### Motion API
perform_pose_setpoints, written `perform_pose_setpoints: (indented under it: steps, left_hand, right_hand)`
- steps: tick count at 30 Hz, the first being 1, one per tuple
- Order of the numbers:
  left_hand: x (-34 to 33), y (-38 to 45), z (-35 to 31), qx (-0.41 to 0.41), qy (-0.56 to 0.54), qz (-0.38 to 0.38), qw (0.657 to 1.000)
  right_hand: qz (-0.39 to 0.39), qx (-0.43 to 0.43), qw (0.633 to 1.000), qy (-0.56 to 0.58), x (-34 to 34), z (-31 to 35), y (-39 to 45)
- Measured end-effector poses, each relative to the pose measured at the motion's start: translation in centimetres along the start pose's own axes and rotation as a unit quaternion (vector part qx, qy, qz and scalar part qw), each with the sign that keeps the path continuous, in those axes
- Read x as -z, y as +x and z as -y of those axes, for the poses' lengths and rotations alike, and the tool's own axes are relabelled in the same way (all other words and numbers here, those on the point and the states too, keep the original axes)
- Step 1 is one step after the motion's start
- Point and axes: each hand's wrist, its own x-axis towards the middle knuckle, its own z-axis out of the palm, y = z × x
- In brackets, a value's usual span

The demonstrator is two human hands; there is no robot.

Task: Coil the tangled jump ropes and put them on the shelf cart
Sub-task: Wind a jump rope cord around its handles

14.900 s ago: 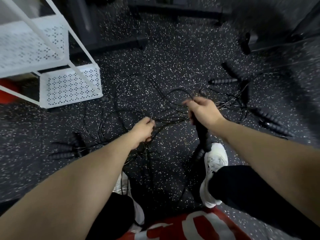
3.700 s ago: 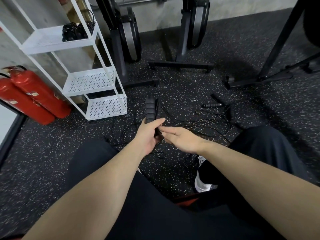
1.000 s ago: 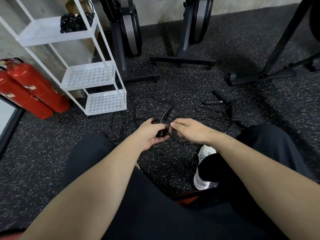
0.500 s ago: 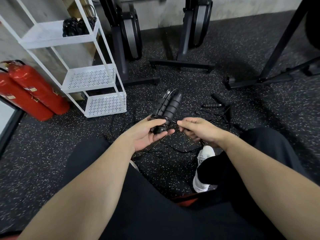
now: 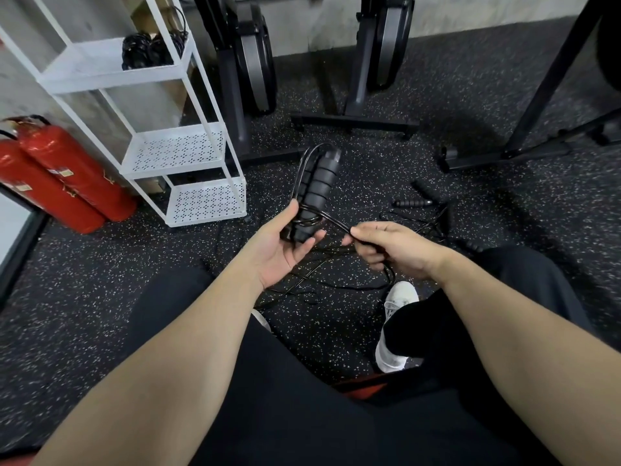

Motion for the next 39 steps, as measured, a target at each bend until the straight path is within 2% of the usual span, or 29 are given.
perform_pose_setpoints:
  steps: [6,12,17,20,22,25,28,32,35,39]
  left_hand:
    - [0.3,0.2,-0.2,0.014,-0.032,0.012,0.999]
    - [0.8,0.5,-0.2,0.007,-0.094,0.016,0.995]
    - [1.5,0.7,0.2,0.072,-0.034,0.081,0.994]
    - [1.4,0.4,0.2,0.109,0.041,0.094,0.989]
    - [0.9,0.0,0.2,0.132,0.108,0.082,0.982]
    - [0.7,-0.4,0.2,0.147,0.240,0.074,0.957]
    - [0.6,-0.5,0.3,0.166,0.352,0.130,0.912]
    - [0.4,-0.4,0.5,0.179,0.425,0.169,0.871]
    - [0.2,-0.2,0.8,0.182,0.470,0.173,0.846]
    - [-0.3,0.2,1.9,0.168,0.553,0.153,0.802]
  right_hand:
    - [0.013,-0.008,0.997,-0.080,0.2,0.1,-0.3]
    - [0.039,-0.011,0.999,-0.009,0.3,0.2,-0.2]
    - [0.023,-0.060,0.988,-0.138,0.2,-0.3,-0.2]
    - [-0.032,-0.117,0.966,-0.229,0.3,0.1,-0.5]
    - [-0.054,-0.100,0.963,-0.246,0.5,0.0,-0.6]
    - [-0.050,-0.024,0.978,-0.203,1.2,-0.5,-0.5]
    - [-0.062,-0.071,0.971,-0.219,1.2,-0.3,-0.3]
    - [-0.045,-0.135,0.959,-0.245,0.9,-0.1,0.1]
    - [-0.044,-0.133,0.967,-0.210,0.7,-0.1,0.0]
    - [-0.035,-0.127,0.963,-0.234,0.1,-0.3,0.3]
